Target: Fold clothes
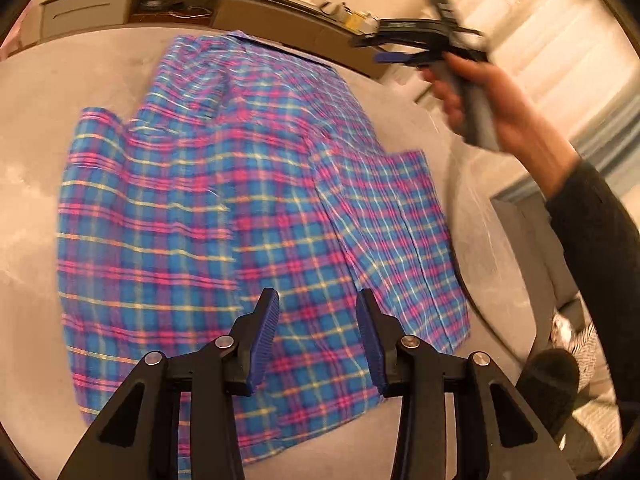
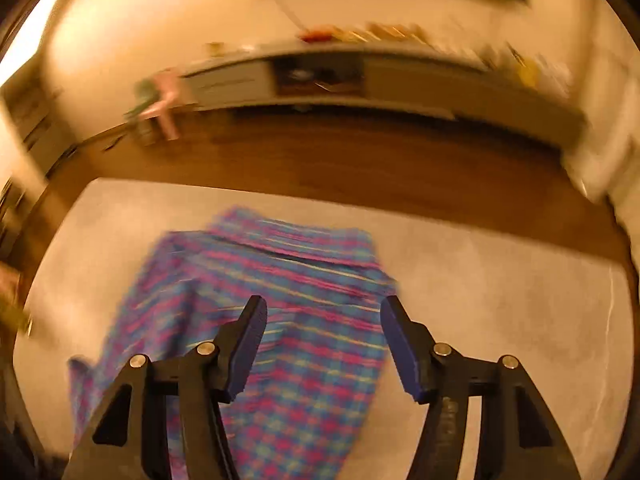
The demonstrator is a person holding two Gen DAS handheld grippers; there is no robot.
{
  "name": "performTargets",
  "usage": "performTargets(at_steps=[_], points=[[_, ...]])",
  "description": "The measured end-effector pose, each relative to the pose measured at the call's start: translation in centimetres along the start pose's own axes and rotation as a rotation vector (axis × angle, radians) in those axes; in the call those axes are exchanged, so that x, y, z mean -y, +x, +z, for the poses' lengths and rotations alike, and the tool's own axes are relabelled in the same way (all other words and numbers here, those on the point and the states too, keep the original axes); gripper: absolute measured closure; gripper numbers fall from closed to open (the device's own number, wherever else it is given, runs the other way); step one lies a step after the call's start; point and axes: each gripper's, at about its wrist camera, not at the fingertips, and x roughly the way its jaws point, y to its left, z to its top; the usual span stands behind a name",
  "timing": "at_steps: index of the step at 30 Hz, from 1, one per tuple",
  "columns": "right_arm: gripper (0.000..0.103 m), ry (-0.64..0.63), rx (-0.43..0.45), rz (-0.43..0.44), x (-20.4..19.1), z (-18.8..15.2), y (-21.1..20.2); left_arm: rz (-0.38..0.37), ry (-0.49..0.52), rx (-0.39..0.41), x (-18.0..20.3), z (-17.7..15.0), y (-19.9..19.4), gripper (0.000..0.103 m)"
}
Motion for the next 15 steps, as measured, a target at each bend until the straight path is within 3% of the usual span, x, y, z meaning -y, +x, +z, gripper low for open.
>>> performTargets(at_steps=[4, 9, 10, 11, 15], points=[[0.041, 0.019, -0.067, 0.005, 2.3, 1.0, 5.3, 0.002, 0.051, -0.043, -0.2, -0.2, 1.1, 0.064], [0.043, 0.0, -0.052, -0.003, 3.1, 2.1, 9.6, -0.047, 0.035, -0.054, -1.0, 0.7, 1.7, 0.067], [0.076, -0.003, -0.037, 0.012, 3.0, 2.2, 9.5, -0.05, 0.034, -0.056, -1.0, 0.8, 1.7, 0.067], [0.094, 0.002, -0.035, 0.037, 2.9, 2.2, 9.2, -0.052, 0.035, -0.057, -1.0, 0.9, 1.8, 0.067], [0.097, -0.059, 0.043, 0.094, 0.5, 1.2, 4.7, -0.063, 0.0, -0.052, -1.4, 0.9, 2.0, 0.067]])
